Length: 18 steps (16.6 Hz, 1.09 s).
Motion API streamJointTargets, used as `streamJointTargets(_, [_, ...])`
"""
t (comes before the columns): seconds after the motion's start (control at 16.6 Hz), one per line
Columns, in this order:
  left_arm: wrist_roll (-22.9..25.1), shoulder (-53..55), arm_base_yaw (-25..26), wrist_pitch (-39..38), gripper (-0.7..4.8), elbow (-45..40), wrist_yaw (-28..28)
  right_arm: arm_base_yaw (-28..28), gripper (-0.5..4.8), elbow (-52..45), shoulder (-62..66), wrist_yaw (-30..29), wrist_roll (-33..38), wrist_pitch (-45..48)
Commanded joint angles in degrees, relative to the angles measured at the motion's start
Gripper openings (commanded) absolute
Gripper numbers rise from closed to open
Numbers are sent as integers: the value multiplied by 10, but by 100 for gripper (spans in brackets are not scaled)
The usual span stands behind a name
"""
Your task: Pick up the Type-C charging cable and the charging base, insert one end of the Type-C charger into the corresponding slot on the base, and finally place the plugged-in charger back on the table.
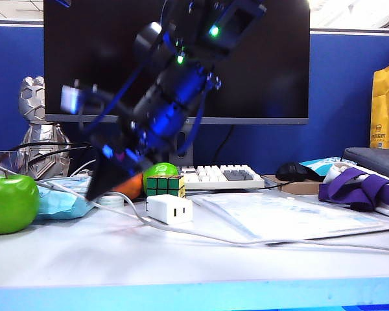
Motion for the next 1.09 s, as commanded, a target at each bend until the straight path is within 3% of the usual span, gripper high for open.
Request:
streamJointTargets(0.06, [2,-2,0,4,-5,3,3,-5,299,2,17,39,0,-11])
streamJointTargets(0.66, [3,-2,0,-6,-5,3,4,-51,288,2,34,99,-31,-27])
streamJointTargets(0.79, [3,-2,0,-6,-5,3,4,-51,34,2,34,116,-30,-27])
streamJointTargets(0.85, [3,-2,0,-6,-5,3,4,-50,-2,2,34,114,-30,-27])
streamJointTargets(1.09, [3,-2,0,-8,-5,3,4,-40,-1,3,6,77,-26,-26])
